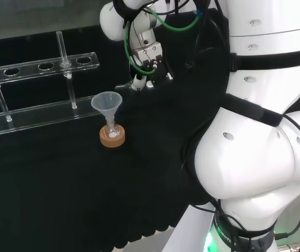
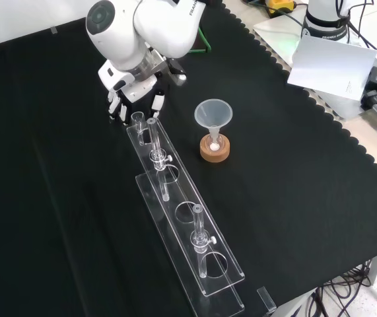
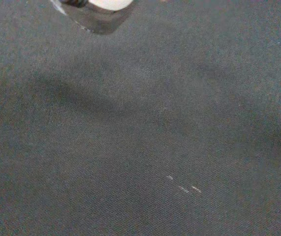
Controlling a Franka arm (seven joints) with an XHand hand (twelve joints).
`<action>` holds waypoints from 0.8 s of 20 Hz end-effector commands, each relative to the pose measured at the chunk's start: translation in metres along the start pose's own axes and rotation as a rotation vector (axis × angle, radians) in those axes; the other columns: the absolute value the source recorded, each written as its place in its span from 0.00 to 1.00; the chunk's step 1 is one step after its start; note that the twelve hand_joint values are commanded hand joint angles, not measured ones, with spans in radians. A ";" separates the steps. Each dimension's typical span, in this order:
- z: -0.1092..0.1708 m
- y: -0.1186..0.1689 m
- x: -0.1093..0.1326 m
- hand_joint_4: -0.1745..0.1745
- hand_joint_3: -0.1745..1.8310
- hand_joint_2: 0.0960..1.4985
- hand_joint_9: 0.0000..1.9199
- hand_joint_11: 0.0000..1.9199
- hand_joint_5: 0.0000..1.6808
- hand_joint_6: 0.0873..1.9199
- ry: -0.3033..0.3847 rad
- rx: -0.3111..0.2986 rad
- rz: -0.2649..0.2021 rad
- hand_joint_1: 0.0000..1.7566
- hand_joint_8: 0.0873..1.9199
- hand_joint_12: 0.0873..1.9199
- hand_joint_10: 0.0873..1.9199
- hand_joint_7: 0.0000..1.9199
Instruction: Put the weighing funnel back on the table.
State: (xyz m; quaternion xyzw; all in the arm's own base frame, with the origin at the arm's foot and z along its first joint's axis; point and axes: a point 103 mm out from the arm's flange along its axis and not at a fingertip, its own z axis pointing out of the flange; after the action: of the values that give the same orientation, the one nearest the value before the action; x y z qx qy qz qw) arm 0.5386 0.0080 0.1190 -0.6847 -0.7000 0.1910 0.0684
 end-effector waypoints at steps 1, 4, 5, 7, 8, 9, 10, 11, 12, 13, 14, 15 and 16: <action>0.009 0.008 0.002 1.00 0.00 0.68 0.45 0.38 0.79 0.19 -0.005 0.010 -0.015 0.64 0.30 0.54 0.14 0.26; 0.014 0.013 0.001 1.00 0.00 0.68 0.45 0.38 0.79 0.19 -0.003 0.019 -0.017 0.64 0.30 0.54 0.14 0.26; 0.016 0.014 0.000 1.00 0.00 0.68 0.45 0.38 0.79 0.19 -0.002 0.020 -0.020 0.64 0.30 0.54 0.14 0.26; 0.019 0.017 -0.001 1.00 0.00 0.68 0.45 0.38 0.79 0.19 0.001 0.026 -0.025 0.64 0.30 0.54 0.14 0.26; 0.020 0.019 -0.002 1.00 0.00 0.68 0.45 0.38 0.79 0.19 0.002 0.027 -0.027 0.64 0.30 0.54 0.14 0.26; 0.022 0.021 -0.002 1.00 0.00 0.68 0.45 0.38 0.79 0.19 0.002 0.029 -0.029 0.64 0.30 0.54 0.14 0.26; 0.023 0.023 -0.002 1.00 0.00 0.68 0.45 0.38 0.79 0.19 0.002 0.030 -0.030 0.64 0.30 0.54 0.14 0.26; 0.024 0.024 -0.002 1.00 0.00 0.68 0.45 0.38 0.79 0.19 0.002 0.034 -0.031 0.64 0.30 0.53 0.14 0.26; 0.025 0.026 -0.003 1.00 0.00 0.68 0.45 0.39 0.79 0.19 0.002 0.035 -0.032 0.64 0.30 0.53 0.14 0.26; 0.025 0.027 -0.003 1.00 0.00 0.68 0.45 0.39 0.79 0.19 0.001 0.035 -0.034 0.64 0.30 0.53 0.14 0.26; 0.025 0.029 -0.003 1.00 0.00 0.68 0.45 0.39 0.79 0.19 0.002 0.036 -0.036 0.64 0.30 0.53 0.14 0.26; 0.026 0.030 -0.003 1.00 0.00 0.68 0.45 0.39 0.79 0.19 0.003 0.037 -0.036 0.64 0.30 0.53 0.14 0.26; 0.026 0.031 -0.003 1.00 0.00 0.68 0.45 0.39 0.79 0.19 0.003 0.037 -0.037 0.64 0.30 0.53 0.14 0.26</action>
State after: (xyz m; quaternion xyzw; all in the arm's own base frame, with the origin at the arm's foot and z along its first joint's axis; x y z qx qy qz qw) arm 0.5555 0.0021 0.0876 -0.6729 -0.7074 0.2001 0.0826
